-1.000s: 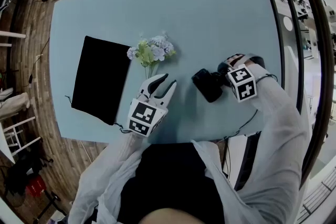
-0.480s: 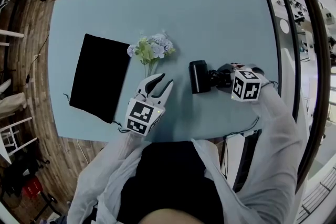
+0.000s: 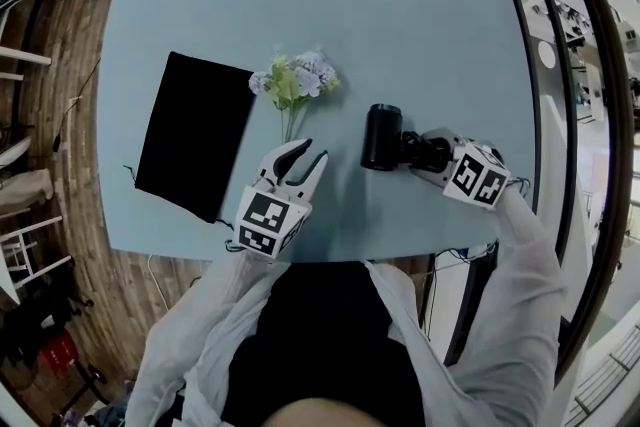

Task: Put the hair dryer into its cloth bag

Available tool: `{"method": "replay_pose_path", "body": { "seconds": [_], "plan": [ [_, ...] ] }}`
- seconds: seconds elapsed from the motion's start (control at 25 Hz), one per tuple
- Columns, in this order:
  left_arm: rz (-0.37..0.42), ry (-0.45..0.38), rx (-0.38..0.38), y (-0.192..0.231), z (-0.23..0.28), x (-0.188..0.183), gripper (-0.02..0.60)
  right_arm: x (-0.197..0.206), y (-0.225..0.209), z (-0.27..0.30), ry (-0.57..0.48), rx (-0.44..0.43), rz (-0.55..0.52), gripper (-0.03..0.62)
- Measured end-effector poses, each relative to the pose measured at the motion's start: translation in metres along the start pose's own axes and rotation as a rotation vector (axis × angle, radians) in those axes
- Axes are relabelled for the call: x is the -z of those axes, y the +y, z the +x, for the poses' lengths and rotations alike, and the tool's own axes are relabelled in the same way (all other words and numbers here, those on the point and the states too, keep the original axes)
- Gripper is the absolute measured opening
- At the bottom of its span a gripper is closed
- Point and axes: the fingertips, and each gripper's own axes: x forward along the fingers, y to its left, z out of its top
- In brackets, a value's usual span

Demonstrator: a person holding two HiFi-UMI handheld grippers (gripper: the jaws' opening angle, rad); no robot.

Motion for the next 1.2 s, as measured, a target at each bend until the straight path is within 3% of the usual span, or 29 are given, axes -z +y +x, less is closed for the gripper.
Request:
{"method": "replay_pose_path", "body": {
  "seconds": [0.32,0.48,0.84,1.0,1.2],
  "plan": [
    [0.014,-0.029,0.017,-0.002,-0.016,-0.002,0.115,-0.037,0.006,-0.016,-0.141,0.257,0.189,0.202],
    [0.043,-0.056,0.034,-0.002,-0.032,-0.006,0.115,-0.054,0.023,-0.022,-0.16,0.348,0.331,0.202],
    [0.078,-0.096,0.087,0.009,-0.09,-0.001,0.115,-0.087,0.07,-0.027,-0.237,0.653,0.675,0.202],
    [0.078,-0.109,0.09,0.022,-0.113,-0.001,0.114,-0.099,0.092,-0.024,-0.254,0.741,0.805,0.202],
    [0.093,-0.118,0.081,0.029,-0.137,0.007,0.115,-0.108,0.12,-0.015,-0.259,0.786,0.856,0.202]
  ]
}}
